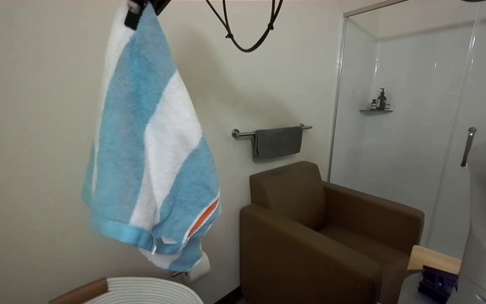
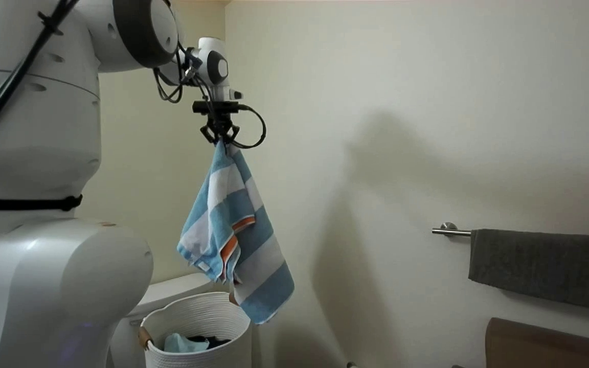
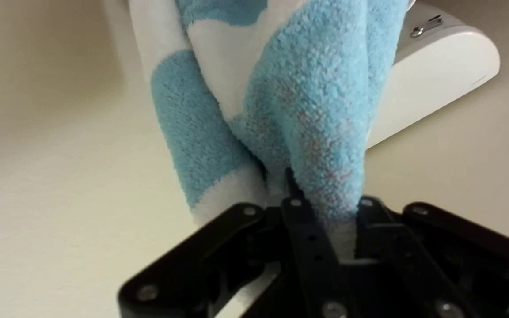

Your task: Pick the cloth on the couch and put it in the bag

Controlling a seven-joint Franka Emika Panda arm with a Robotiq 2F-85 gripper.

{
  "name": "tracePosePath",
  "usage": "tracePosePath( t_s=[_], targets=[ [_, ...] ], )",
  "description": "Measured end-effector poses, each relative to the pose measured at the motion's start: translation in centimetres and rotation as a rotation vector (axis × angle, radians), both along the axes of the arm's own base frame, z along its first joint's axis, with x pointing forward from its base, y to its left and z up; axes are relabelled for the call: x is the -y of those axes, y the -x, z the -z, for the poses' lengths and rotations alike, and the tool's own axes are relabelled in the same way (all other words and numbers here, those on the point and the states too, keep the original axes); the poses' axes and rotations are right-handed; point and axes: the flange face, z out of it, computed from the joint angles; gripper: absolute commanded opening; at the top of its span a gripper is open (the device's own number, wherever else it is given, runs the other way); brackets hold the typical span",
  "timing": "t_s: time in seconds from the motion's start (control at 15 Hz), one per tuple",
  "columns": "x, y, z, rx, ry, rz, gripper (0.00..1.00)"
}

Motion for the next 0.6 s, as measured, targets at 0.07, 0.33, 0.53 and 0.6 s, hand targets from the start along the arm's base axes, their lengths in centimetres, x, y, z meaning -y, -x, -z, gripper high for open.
tracePosePath(
  t_s=[0.07, 0.33, 0.53, 0.6],
  targets=[
    [-1.7, 0.3, 0.9, -0.011, 0.01, -0.046, 0.09],
    [-8.6, 2.9, 3.0, -0.024, 0.035, -0.244, 0.09],
    [-12.8, 5.5, 2.3, 0.008, 0.038, -0.381, 0.09],
    [-13.8, 6.2, 2.0, 0.02, 0.038, -0.413, 0.09]
  ],
)
